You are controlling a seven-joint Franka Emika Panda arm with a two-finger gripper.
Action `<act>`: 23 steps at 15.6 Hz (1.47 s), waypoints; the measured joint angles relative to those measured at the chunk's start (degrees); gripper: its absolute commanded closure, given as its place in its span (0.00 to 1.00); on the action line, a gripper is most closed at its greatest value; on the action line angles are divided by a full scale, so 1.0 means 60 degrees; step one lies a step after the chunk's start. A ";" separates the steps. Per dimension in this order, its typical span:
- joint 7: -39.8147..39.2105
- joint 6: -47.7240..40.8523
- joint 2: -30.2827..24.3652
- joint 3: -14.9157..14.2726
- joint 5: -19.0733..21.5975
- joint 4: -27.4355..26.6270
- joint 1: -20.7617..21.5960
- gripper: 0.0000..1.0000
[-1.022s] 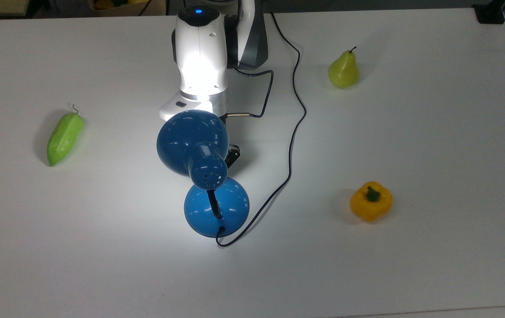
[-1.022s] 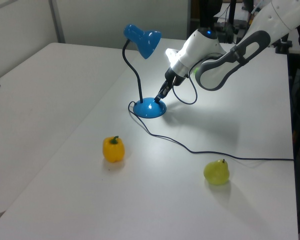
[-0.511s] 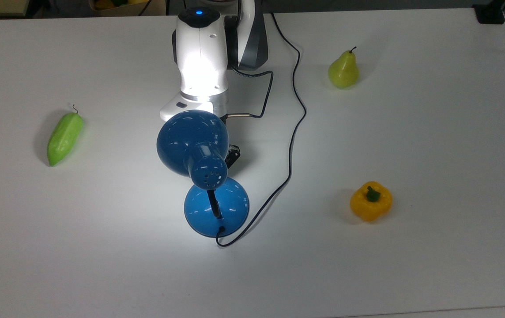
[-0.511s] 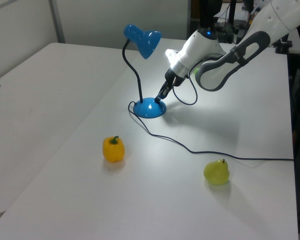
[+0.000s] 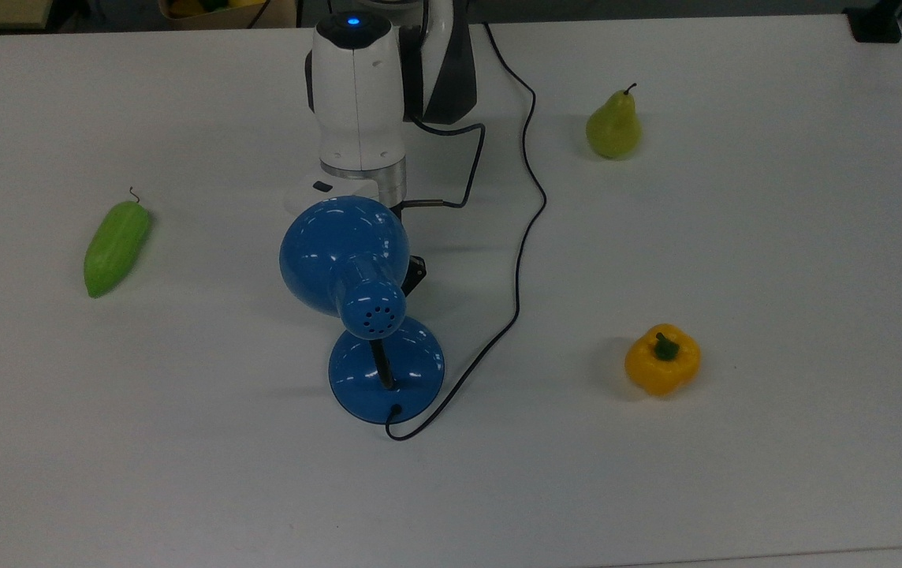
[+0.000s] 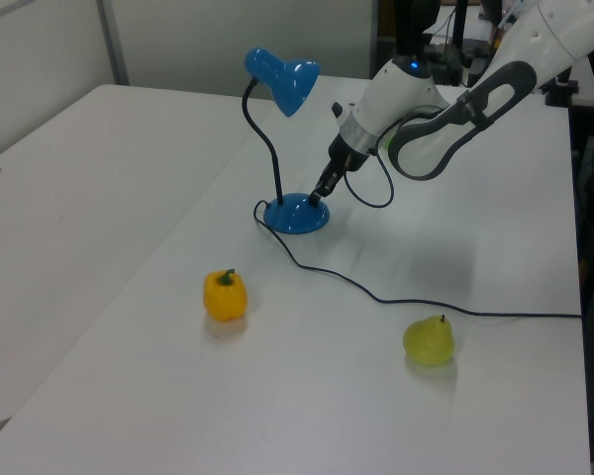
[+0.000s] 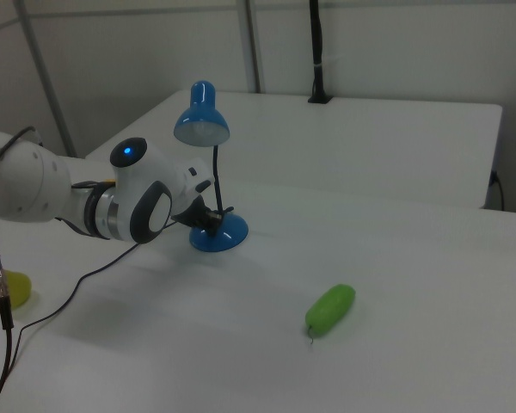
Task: Turn off lamp
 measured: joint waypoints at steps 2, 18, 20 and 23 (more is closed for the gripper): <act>-0.0113 -0.0356 -0.0082 -0.0051 0.0000 -0.0096 -0.0017 1.00; -0.0182 -0.8132 -0.2716 -0.0149 -0.0002 -0.0145 -0.0008 0.00; -0.0088 -0.8849 -0.3316 -0.0149 -0.0002 -0.0129 -0.0010 0.00; 0.0010 -1.0234 -0.4189 -0.0154 0.0159 0.0172 -0.0037 0.00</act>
